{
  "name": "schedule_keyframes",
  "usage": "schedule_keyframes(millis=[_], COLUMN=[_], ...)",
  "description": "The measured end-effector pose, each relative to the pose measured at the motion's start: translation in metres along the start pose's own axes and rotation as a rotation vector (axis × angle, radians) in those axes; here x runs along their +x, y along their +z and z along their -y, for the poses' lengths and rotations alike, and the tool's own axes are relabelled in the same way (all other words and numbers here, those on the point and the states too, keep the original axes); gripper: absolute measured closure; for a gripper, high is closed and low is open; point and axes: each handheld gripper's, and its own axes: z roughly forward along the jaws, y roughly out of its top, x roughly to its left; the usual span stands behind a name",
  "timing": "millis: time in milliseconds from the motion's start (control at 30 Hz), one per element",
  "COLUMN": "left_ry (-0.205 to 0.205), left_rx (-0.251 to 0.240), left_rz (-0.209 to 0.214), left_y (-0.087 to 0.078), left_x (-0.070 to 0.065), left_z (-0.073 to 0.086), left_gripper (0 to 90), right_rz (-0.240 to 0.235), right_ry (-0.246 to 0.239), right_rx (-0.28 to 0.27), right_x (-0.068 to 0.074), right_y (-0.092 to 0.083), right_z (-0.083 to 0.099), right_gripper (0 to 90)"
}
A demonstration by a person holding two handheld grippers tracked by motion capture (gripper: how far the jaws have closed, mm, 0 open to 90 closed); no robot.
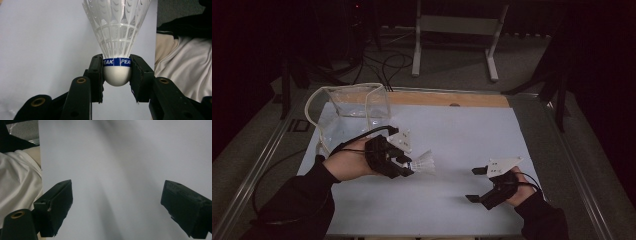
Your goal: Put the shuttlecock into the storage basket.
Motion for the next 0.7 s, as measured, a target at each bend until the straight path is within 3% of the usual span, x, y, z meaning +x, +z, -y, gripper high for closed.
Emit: schedule_keyframes(millis=[400, 700], left_ry=[-0.023, -0.057], left_rx=[-0.035, -0.042], left_rz=[-0.027, -0.052], left_y=[-0.025, -0.047], left_x=[0.004, 0.009], left_z=[0.005, 0.017], left_gripper=[66.7, 66.7], right_rz=[0.005, 0.002], right_ry=[0.02, 0.029], right_rx=[-0.034, -0.066], right_x=[0.001, -0.001], right_y=[0.001, 0.0], right_z=[0.012, 0.018], right_gripper=[10.6, 10.6])
